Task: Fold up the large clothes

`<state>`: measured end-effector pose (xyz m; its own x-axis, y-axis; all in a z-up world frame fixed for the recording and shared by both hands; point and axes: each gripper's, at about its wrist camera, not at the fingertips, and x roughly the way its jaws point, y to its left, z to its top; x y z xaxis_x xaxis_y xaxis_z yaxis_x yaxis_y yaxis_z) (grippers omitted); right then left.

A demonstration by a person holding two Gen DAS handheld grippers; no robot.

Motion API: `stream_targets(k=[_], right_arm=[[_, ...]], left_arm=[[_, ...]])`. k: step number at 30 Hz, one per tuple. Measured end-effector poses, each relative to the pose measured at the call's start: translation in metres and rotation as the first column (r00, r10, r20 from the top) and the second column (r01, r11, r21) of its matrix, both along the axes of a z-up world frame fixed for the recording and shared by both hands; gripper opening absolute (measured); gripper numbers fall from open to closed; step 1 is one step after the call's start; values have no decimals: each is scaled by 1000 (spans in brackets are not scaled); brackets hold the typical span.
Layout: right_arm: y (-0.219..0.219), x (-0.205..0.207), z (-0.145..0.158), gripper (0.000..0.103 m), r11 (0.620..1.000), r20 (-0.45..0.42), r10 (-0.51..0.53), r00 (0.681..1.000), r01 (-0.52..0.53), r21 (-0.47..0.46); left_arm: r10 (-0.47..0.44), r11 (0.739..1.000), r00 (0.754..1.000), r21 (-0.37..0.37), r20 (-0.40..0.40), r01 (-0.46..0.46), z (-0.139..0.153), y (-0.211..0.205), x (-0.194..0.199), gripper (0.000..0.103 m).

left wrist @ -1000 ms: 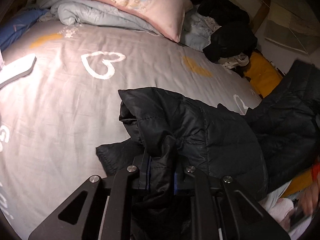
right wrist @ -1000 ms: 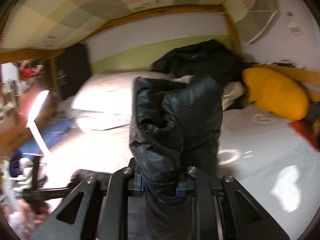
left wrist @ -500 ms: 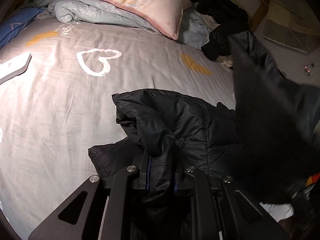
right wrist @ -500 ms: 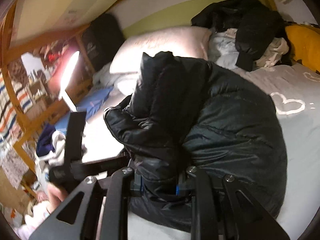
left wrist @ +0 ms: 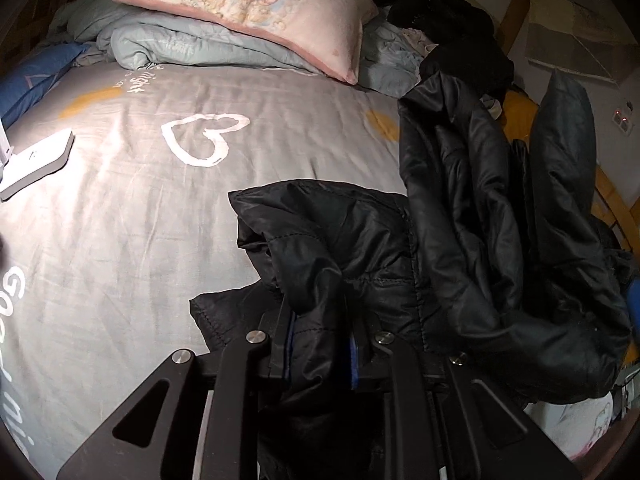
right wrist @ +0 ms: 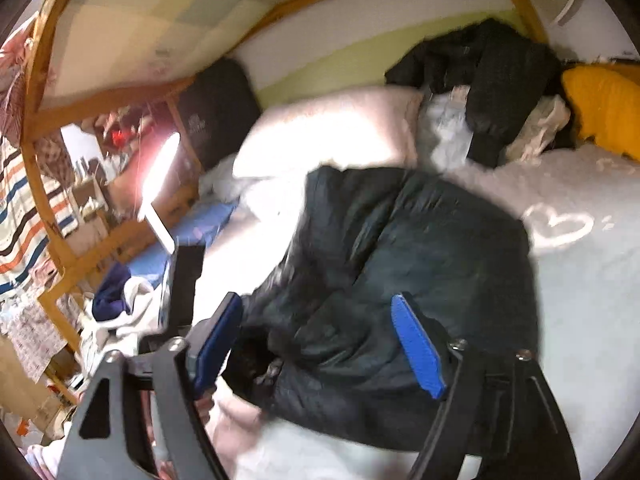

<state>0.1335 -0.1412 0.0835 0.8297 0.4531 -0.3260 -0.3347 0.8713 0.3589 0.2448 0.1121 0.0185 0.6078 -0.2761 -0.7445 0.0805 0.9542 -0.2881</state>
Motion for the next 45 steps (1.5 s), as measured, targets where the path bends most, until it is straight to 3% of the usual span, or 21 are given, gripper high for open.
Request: stream_targets(k=[3,5,7,8,10,12,16,26,28,29,30,32,34,38,42,45], right_arm=[[-28,12,11,81,986,-11,-168,986,168,5],[-53,33,7,80,959,-102,-282,954,285,14],[-77,55,-2,76,938,-184,-325,928,341,59],[-89,67,-9,69,929,-232,-336,913,361,76],[-102,92,-21,64,926,-319,-313,895,362,106],[-106,120,-34,58,942,-413,-220,884,303,147],[-91,143,-53,57,970,-489,-95,867,191,152],[-45,120,-58,57,998,-394,9,919,-31,-49],[-42,116,-56,57,996,-377,16,926,-47,-72],[-39,114,-54,57,995,-363,8,932,-44,-92],[-35,111,-53,57,992,-346,-3,938,-41,-122],[-25,104,-50,57,982,-308,-15,951,-44,-182],[-13,97,-47,57,968,-260,-43,965,-24,-251],[17,74,-41,56,913,-113,-92,989,39,-407],[35,67,-46,56,898,-108,-45,993,-7,-439],[34,67,-51,56,902,-125,-43,991,-15,-432]], left_arm=[[2,1000,1000,-12,-4,-3,-2,2,1,17],[0,1000,1000,-14,-5,0,-2,3,1,17],[1,1000,1000,-11,-13,-1,-3,3,3,19],[0,1000,1000,-11,-17,0,-4,2,3,19],[-4,1000,1000,-6,-18,4,-5,2,5,20],[-6,1000,1000,-10,-19,6,-5,2,5,20],[-5,1000,1000,-26,-28,4,-7,4,7,20],[-9,1000,1000,-19,-25,9,0,8,4,20],[47,999,997,-14,53,-46,23,20,-6,20],[55,998,991,-23,119,-53,39,28,-14,28],[61,998,981,-23,185,-58,56,35,-23,42],[94,996,947,-16,307,-93,84,49,-43,56],[85,996,932,-34,352,-78,94,53,-56,58],[-2,997,938,-68,348,27,90,33,-64,76],[-96,995,932,52,350,83,83,-12,-67,94],[-94,989,942,140,322,51,69,-41,-60,96]])
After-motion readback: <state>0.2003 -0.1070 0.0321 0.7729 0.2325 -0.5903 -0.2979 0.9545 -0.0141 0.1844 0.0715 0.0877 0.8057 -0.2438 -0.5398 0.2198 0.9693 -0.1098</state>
